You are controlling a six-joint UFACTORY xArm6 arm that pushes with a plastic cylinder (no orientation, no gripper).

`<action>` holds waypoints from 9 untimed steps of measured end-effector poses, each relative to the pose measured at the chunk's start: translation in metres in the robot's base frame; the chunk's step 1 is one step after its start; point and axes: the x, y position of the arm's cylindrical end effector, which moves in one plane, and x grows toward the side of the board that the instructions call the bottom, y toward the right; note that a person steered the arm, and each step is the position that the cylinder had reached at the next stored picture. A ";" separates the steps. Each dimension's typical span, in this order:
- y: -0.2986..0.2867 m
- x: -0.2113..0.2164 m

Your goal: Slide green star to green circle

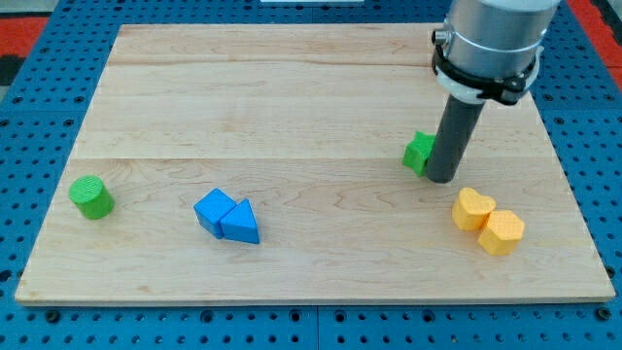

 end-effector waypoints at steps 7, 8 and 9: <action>-0.091 -0.026; -0.115 -0.025; -0.155 -0.024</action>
